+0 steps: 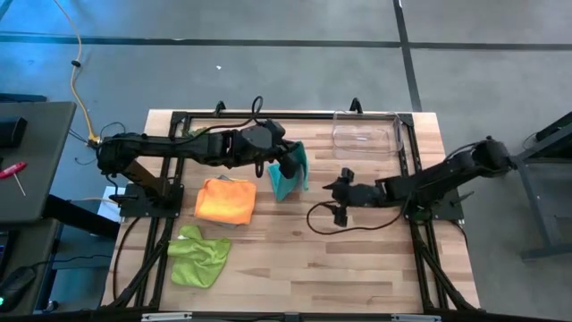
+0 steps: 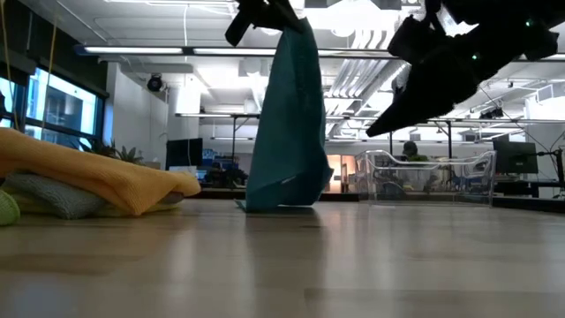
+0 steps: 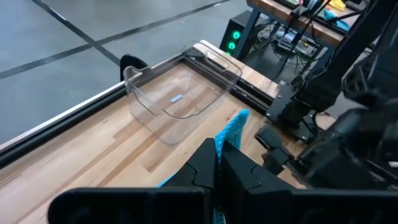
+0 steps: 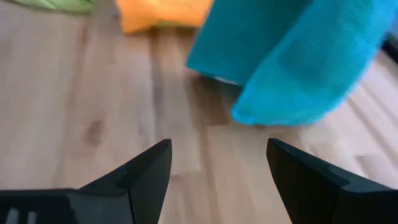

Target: Fold microfiber towels

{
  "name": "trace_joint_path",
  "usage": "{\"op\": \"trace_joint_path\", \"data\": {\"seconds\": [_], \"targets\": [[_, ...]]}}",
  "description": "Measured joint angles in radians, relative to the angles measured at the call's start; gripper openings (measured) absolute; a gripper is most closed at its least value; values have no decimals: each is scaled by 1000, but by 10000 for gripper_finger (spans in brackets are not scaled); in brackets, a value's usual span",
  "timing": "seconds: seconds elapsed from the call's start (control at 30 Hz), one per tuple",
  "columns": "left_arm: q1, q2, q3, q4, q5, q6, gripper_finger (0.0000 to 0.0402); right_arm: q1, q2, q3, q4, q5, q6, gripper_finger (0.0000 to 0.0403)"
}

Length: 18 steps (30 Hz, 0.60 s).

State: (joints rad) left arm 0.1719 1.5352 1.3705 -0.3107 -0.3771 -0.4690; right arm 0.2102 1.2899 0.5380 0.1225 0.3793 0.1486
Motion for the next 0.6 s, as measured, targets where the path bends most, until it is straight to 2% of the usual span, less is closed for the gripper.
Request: {"op": "trace_joint_path", "data": {"seconds": [0.1,0.27,0.33,0.5,0.6], "targets": [[0,0,0,9,1,-2,0,21,52,0,63,69,4,257],[0,0,0,24,8,-2,0,44,148,1,181,83,-73,257],[0,0,0,23,13,0,0,46,196,21,215,121,-105,257],[0,0,0,24,26,-2,0,36,343,124,240,260,-157,257],[0,0,0,23,26,-2,0,30,414,193,225,274,-151,257]]}}
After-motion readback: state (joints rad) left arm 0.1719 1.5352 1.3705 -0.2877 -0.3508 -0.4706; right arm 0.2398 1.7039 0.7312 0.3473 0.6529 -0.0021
